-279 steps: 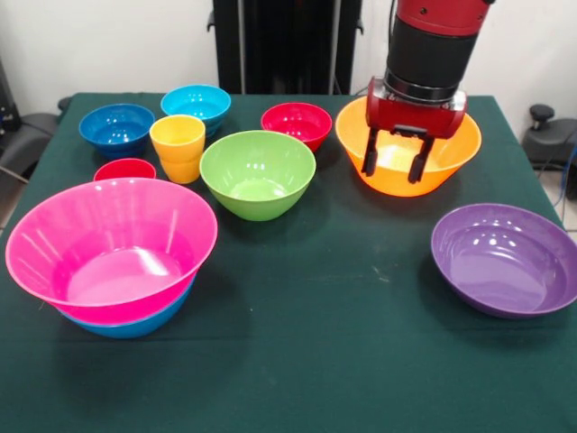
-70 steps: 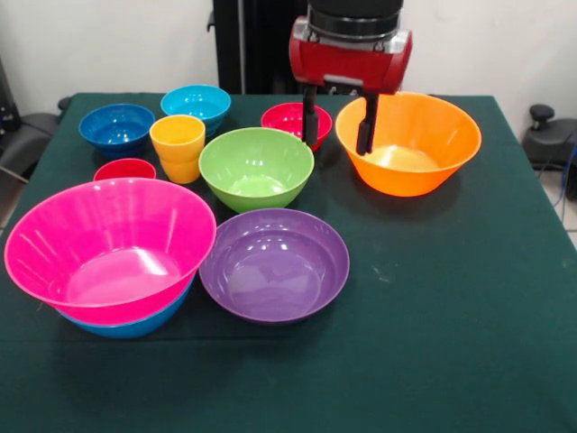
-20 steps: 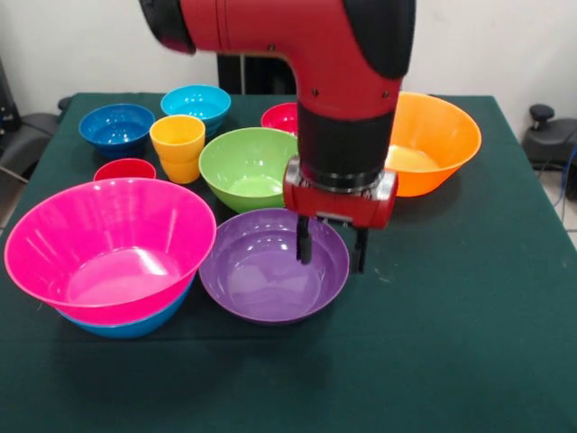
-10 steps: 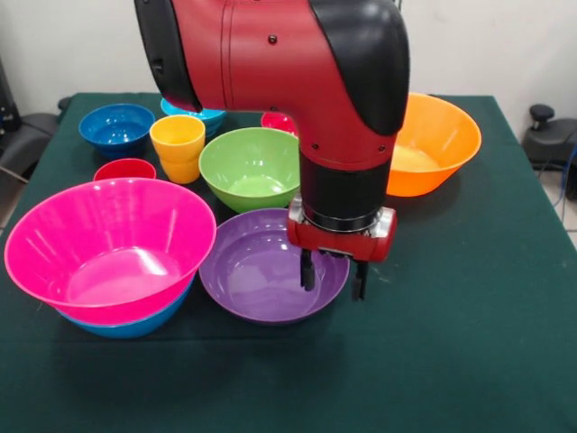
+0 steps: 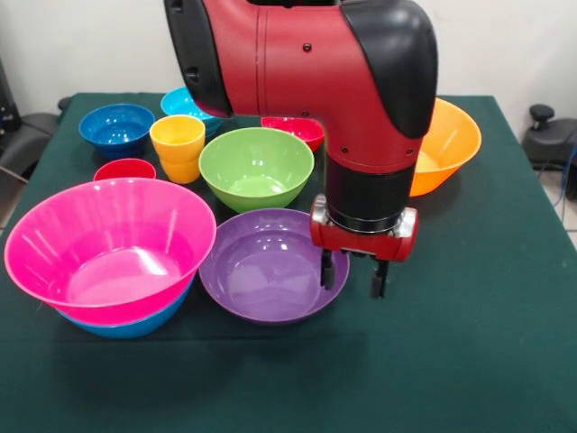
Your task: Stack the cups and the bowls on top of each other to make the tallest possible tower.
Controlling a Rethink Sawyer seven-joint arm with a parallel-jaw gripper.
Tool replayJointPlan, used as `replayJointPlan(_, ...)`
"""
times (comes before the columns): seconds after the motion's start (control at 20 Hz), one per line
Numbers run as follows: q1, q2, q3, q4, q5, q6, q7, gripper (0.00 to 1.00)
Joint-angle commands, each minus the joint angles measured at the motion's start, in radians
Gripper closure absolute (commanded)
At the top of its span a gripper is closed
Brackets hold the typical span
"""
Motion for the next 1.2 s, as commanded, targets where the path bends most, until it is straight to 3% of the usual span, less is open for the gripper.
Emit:
replayJointPlan(0.05,0.019,0.0,0.046,0.07,-0.056,-0.034,-0.046,0.0)
replayJointPlan(0.25,0.022,-0.002,0.045,0.077,-0.055,-0.047,-0.037,0.0)
replayJointPlan(0.3,0.024,-0.001,0.043,0.071,-0.056,-0.04,-0.039,1.0)
replayJointPlan(0.95,0.04,-0.014,0.026,0.073,-0.057,-0.042,-0.018,1.0)
replayJointPlan(1.2,0.058,-0.106,0.006,0.132,-0.034,0.001,0.014,1.0)
